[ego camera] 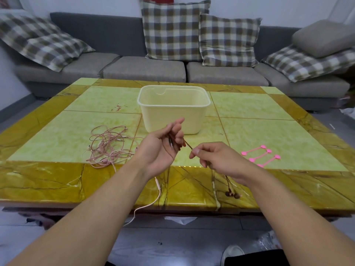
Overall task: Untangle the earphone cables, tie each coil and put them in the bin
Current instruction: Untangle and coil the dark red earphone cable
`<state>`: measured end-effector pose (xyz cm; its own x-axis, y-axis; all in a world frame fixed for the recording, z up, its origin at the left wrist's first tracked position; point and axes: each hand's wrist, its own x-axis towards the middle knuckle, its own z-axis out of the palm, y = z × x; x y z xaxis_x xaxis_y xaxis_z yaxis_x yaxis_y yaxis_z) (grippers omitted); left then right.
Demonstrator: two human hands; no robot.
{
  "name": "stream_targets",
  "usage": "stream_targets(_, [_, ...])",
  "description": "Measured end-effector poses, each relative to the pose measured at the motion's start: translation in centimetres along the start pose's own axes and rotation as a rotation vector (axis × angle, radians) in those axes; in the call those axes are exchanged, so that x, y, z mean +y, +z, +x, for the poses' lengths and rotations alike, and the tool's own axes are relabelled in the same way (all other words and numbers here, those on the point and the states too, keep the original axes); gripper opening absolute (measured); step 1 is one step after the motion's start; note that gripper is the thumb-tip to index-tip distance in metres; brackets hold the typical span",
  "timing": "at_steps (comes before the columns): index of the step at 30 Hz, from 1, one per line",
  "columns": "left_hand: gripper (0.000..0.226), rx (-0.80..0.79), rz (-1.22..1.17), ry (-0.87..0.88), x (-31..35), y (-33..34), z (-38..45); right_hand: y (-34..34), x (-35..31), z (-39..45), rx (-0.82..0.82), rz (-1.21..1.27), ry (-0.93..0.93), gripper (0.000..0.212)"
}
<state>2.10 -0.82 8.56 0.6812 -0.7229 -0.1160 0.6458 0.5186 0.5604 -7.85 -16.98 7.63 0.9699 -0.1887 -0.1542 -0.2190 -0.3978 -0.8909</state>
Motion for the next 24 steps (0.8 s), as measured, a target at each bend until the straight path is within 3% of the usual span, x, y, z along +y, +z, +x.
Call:
stream_targets(4, [0.032, 0.026, -0.108, 0.079, 0.2, -0.3, 0.6, 0.9, -0.3, -0.3, -0.087, -0.090, -0.011, 0.024])
stream_targets(7, [0.031, 0.132, 0.048, 0.193, -0.3, -1.4, 1.4, 1.4, -0.8, -0.7, -0.141, -0.163, -0.046, 0.024])
stream_targets(11, [0.031, 0.205, 0.745, 0.351, -0.9, -2.6, 1.5, 1.7, -1.5, -0.9, -0.133, -0.198, -0.106, 0.025])
stream_targets(14, [0.028, 0.123, 1.192, 0.225, -1.3, -2.8, 0.9, 1.0, -1.5, -0.6, 0.004, -0.168, -0.143, 0.024])
stream_targets(16, [0.045, 0.049, 1.337, 0.094, -1.3, -2.4, 0.2, 0.4, -1.1, -0.3, 0.087, -0.159, -0.157, 0.023])
stream_targets(18, [0.062, -0.008, 1.329, -0.020, -1.1, -1.8, -0.4, 0.2, -0.8, -0.1, 0.149, -0.171, -0.160, 0.023])
stream_targets(24, [0.045, -0.135, 0.932, -0.133, -0.5, -1.5, -0.6, 0.3, -0.4, 0.4, 0.232, -0.073, -0.199, 0.013])
